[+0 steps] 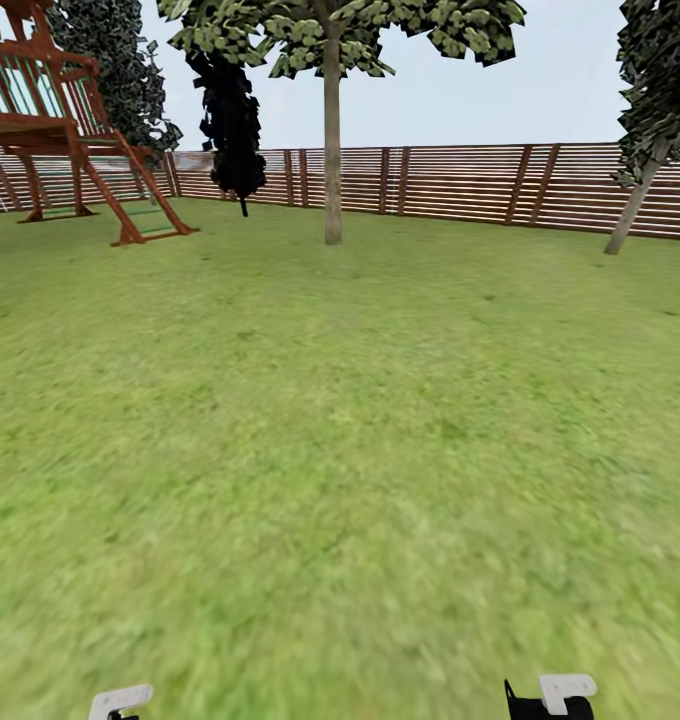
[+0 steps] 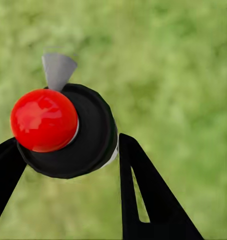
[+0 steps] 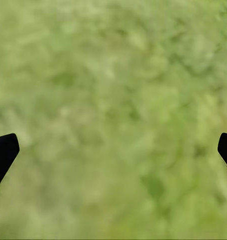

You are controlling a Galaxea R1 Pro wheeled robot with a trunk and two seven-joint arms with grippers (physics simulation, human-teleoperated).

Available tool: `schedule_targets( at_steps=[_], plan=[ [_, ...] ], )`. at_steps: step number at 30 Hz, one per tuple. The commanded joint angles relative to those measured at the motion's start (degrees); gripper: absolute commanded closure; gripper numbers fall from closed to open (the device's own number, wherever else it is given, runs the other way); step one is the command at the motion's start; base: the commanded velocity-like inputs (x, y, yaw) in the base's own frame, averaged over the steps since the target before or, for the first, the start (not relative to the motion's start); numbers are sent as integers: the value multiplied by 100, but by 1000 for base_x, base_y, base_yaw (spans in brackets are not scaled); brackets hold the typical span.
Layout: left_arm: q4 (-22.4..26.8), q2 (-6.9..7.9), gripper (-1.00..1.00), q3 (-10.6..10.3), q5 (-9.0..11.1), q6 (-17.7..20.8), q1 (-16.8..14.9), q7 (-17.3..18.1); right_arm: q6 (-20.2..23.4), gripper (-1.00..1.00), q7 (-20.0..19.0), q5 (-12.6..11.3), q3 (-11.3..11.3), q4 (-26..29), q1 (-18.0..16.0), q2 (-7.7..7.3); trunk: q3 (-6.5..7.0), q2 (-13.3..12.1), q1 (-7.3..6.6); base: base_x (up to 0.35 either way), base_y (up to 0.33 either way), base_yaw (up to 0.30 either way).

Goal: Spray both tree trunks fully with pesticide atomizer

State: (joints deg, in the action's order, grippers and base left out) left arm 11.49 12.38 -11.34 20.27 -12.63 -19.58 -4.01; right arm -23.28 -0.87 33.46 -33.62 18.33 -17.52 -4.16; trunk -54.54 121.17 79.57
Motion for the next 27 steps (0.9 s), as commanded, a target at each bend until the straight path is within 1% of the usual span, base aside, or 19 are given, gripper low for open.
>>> schedule_targets(
  at_steps=[1,19,27],
  plan=[
    [2,2,100,-61,20,-12,-2,-82,-28,-100,-9,56,-48,-5,-6,3,-5,2,3,335,0,0],
    [2,6,100,-61,20,-12,-2,-82,-28,-100,-9,56,-48,-5,-6,1,-5,2,3,335,0,0],
    [2,10,100,-61,20,-12,-2,-82,-28,-100,-9,56,-48,-5,-6,2,-5,2,3,335,0,-65]
  ],
)
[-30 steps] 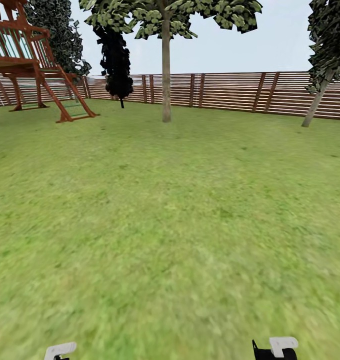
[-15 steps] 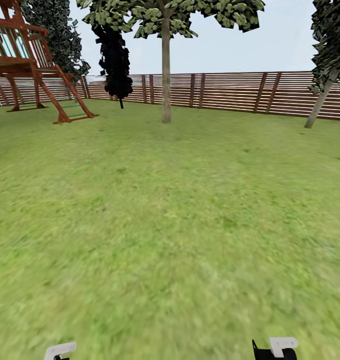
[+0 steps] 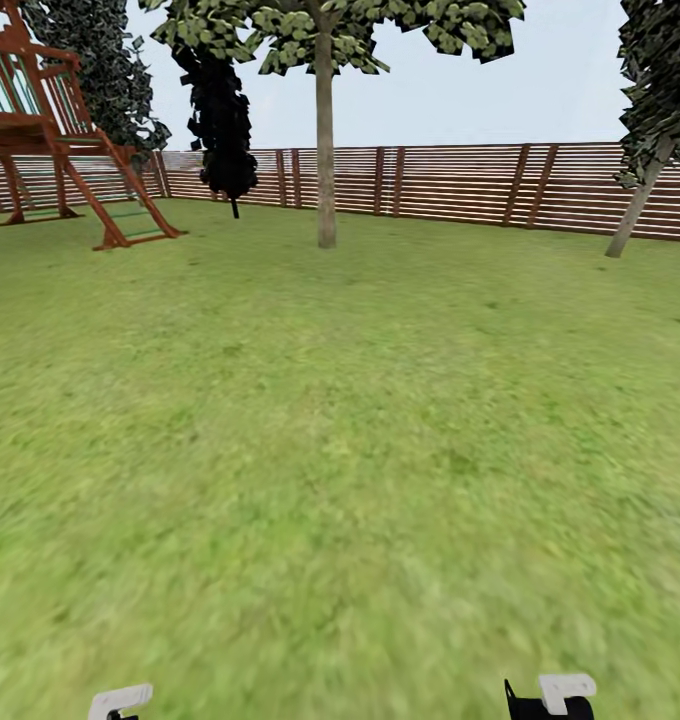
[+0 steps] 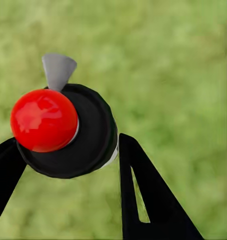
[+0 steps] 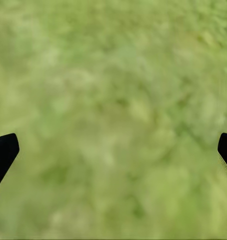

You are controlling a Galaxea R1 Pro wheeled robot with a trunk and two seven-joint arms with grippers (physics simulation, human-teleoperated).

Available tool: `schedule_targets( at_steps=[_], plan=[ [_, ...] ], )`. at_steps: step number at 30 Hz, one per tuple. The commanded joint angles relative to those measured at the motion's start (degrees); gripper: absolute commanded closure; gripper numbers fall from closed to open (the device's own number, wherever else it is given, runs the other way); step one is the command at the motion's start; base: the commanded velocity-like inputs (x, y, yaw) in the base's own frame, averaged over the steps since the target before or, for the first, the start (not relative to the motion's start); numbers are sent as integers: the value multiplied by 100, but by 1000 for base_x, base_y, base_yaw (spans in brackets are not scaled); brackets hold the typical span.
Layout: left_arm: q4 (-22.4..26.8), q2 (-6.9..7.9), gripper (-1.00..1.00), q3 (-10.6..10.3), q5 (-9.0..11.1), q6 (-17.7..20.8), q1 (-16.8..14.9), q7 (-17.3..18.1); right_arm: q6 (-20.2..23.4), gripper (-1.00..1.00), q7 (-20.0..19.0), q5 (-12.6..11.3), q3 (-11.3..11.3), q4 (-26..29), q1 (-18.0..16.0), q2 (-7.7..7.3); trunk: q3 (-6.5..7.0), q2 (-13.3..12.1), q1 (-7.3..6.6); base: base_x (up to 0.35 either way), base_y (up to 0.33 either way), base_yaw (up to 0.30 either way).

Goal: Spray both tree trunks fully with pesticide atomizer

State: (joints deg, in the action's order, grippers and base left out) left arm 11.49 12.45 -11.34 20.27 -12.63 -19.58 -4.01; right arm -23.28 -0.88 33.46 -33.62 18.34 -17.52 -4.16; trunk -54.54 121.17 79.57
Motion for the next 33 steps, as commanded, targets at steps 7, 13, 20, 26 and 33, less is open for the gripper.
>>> schedule_targets(
  at_steps=[7,13,20,26,33],
  plan=[
    [2,3,100,-61,20,-12,-2,-82,-28,-100,-9,47,-49,-5,-6,-2,-5,2,3,335,0,-2],
    [2,3,100,-61,20,-12,-2,-82,-28,-100,-9,47,-48,-5,-6,1,-5,2,3,335,0,0],
    [2,3,100,-61,20,-12,-2,-82,-28,-100,-9,47,-48,-5,-6,-2,-5,2,3,335,0,0],
    [2,3,100,-61,20,-12,-2,-82,-28,-100,-9,52,-48,-5,-6,-1,-5,2,3,335,0,0],
    [2,3,100,-61,20,-12,-2,-82,-28,-100,-9,55,-48,-5,-6,1,-5,2,3,335,0,0]
  ],
)
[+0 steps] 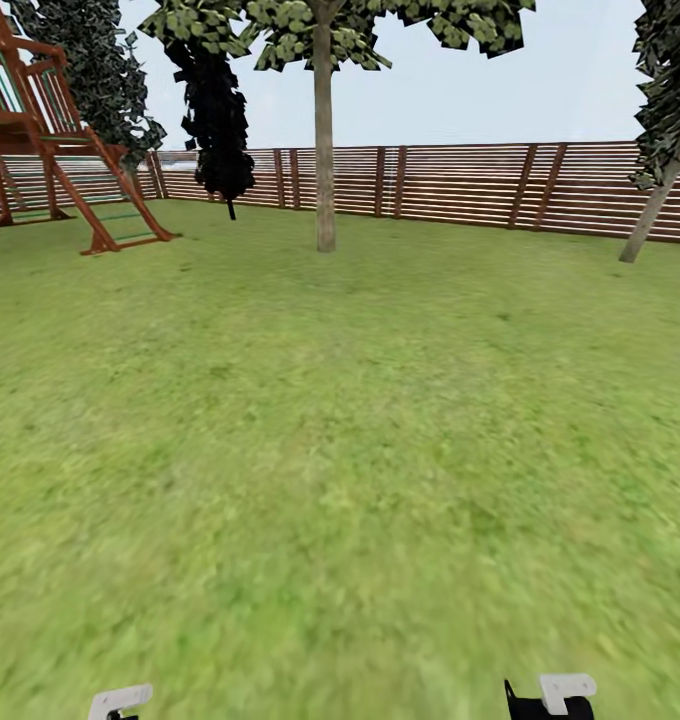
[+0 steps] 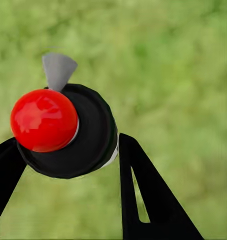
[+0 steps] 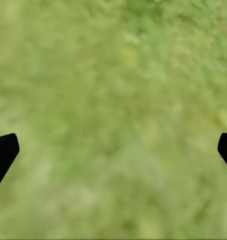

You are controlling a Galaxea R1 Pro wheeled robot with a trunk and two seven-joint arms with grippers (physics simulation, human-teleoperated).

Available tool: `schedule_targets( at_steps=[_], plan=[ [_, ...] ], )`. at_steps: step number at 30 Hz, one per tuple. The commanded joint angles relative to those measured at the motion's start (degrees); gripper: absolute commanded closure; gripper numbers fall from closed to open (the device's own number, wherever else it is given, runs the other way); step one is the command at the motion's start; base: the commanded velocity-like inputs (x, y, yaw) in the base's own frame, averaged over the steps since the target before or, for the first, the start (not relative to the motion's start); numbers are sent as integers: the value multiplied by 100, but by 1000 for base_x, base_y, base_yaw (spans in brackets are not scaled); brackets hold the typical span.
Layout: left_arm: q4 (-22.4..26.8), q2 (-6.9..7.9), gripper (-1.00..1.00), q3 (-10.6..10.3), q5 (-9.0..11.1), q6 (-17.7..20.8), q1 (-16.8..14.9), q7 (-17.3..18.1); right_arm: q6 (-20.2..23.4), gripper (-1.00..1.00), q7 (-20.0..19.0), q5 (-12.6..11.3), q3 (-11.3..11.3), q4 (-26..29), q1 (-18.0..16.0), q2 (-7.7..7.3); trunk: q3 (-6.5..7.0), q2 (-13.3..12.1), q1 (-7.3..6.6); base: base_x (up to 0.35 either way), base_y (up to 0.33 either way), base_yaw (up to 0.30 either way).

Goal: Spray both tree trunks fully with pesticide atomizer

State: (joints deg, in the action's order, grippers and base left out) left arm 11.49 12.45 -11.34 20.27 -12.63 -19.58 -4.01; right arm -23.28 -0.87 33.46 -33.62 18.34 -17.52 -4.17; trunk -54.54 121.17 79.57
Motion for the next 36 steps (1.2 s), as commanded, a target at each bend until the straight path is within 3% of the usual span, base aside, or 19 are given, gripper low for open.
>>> schedule_targets(
  at_steps=[1,36],
  plan=[
    [2,3,100,-61,20,-12,-2,-82,-28,-100,-9,56,-48,-5,-6,3,-5,2,3,335,0,0],
    [2,3,100,-61,20,-12,-2,-82,-28,-100,-9,55,-48,-5,-6,4,-5,2,3,335,0,0]
  ],
)
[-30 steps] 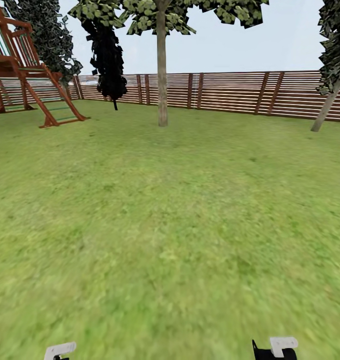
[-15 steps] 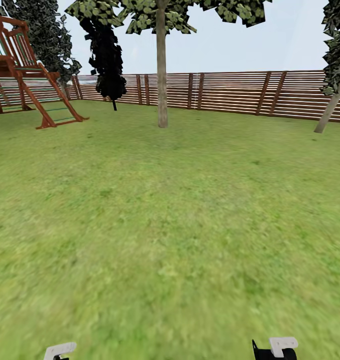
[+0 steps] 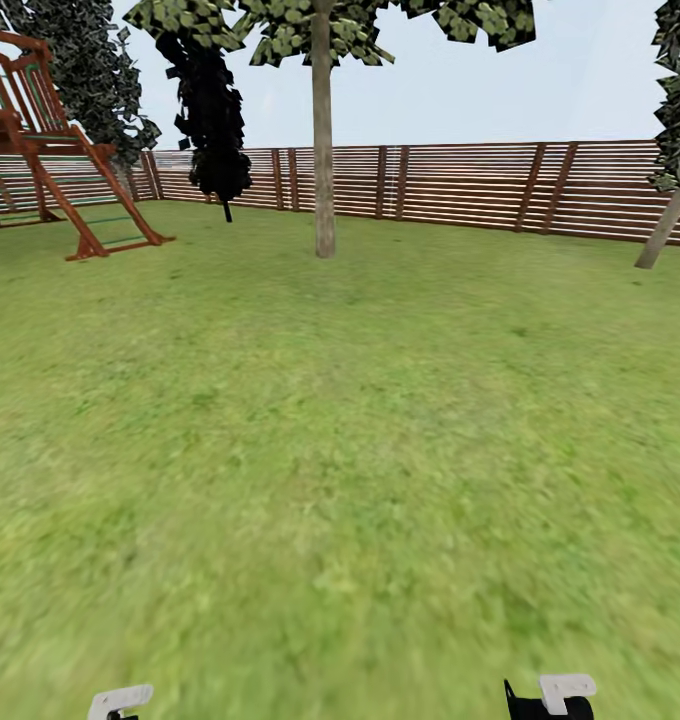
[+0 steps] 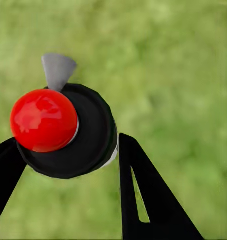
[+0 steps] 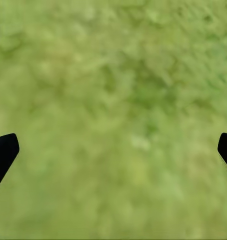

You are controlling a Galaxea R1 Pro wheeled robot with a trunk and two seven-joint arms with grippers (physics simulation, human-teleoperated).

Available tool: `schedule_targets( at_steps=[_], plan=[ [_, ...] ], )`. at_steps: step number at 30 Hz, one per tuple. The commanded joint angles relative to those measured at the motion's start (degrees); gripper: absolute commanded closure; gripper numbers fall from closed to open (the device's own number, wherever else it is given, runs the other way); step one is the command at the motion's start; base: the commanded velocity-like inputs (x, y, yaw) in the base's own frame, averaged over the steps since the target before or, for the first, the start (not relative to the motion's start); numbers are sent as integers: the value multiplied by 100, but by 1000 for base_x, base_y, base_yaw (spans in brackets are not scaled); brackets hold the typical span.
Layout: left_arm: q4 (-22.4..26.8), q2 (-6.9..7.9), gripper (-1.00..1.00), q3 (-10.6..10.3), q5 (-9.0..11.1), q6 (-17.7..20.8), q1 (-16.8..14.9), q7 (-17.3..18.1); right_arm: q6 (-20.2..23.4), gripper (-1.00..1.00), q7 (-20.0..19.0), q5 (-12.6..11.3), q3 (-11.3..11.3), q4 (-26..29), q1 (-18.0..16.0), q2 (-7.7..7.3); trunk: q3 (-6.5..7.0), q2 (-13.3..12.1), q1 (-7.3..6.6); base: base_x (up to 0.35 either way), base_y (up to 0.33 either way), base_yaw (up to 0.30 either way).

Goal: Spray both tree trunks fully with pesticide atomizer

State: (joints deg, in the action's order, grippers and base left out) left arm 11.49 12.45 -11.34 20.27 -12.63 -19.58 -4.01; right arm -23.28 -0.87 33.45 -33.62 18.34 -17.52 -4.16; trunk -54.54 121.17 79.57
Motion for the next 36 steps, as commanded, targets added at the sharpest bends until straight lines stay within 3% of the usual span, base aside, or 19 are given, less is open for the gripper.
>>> schedule_targets(
  at_steps=[1,36],
  plan=[
    [2,3,100,-61,20,-12,-2,-82,-28,-100,-9,56,-48,-5,-6,3,-5,2,3,335,0,0],
    [0,3,100,-61,20,-12,-2,-82,-28,-100,-11,57,-48,-8,-6,-5,-5,2,3,335,0,0]
  ],
)
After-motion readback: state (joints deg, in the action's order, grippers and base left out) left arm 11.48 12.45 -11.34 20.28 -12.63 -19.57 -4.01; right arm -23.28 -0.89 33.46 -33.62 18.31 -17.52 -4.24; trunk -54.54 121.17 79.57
